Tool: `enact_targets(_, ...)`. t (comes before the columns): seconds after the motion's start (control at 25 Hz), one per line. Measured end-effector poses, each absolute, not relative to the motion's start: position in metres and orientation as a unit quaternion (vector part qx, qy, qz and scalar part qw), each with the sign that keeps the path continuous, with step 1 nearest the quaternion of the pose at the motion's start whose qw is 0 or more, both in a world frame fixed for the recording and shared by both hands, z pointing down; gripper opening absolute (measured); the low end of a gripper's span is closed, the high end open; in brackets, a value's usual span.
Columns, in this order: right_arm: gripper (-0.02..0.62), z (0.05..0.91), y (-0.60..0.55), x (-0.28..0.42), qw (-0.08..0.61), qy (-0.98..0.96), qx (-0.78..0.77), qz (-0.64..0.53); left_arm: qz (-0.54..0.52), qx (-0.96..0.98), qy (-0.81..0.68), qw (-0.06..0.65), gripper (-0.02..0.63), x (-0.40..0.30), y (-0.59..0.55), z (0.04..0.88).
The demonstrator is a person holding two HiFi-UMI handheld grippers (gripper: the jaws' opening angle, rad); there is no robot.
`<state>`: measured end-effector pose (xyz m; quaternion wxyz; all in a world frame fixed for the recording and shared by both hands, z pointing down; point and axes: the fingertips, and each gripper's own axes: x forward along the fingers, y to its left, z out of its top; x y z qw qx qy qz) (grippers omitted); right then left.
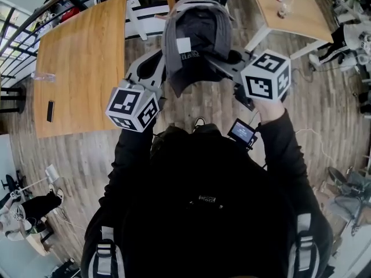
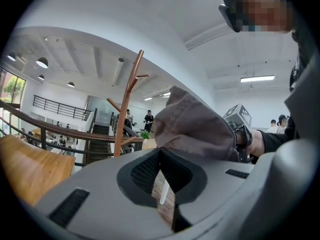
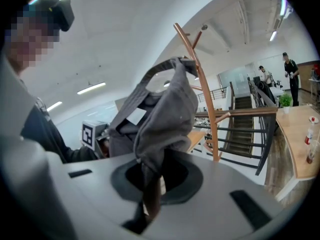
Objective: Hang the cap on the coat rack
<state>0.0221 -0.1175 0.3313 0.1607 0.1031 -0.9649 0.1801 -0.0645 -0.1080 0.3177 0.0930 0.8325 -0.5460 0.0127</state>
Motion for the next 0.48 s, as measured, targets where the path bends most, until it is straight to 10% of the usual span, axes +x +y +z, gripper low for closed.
enact_targets(0.48,0.014,0.322,-0.129,0.009,0.157,-0.965,0.111,0.178,0.015,0.854,-0.512,0.088,0.008,-0.073,-0.127,0.312)
